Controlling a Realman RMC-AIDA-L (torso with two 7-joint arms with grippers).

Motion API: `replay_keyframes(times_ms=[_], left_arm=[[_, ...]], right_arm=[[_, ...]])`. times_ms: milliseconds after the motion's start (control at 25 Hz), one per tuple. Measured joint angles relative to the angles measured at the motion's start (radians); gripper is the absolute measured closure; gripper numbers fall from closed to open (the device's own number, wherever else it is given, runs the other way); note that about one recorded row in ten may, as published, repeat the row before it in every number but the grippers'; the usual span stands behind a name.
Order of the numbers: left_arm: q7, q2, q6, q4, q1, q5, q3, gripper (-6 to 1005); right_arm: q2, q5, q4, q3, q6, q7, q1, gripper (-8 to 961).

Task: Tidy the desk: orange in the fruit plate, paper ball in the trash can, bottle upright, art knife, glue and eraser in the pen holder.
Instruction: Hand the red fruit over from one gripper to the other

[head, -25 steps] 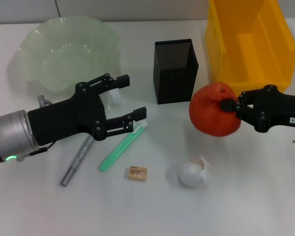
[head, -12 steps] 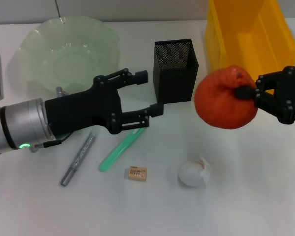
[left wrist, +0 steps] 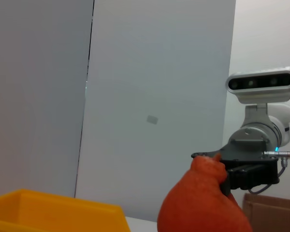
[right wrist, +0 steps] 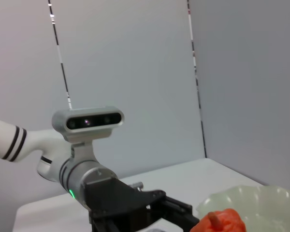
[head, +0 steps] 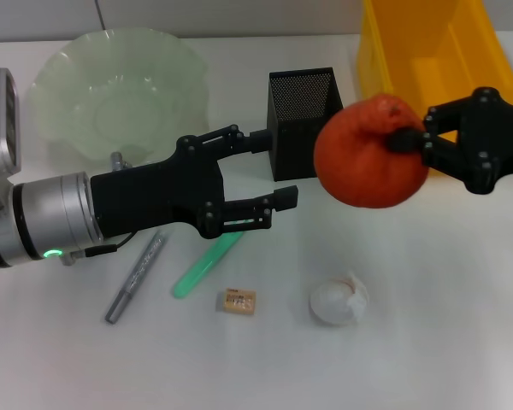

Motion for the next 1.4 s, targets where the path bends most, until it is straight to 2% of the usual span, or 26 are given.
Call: replay_keyframes(times_ms=[120,600,1120,1400], left_arm=[[0.0,0.0,-0.003,0.0,-0.002,0.0,0.001,256],[0.004,0.0,-0.027,-0.025,-0.017,0.0,0.013,260],[0.003,-0.001,-0.028,-0.026,-0.016,0.0,0.017,264],[0.001,-0.002,-0.028,-0.026,-0.017,0.0,0.016,567]], right_arm=[[0.003,0.003,0.014,-0.038,0.016,0.001,0.024,921],[0.006,0.024,0.037,-0.154,0.103,0.002,0.046,920],[0.006,0.033,0.059,-0.167,0.105,-0.008,0.054,920],[0.006,0.033,0.06,-0.167,0.105,-0.009,0.053,921]])
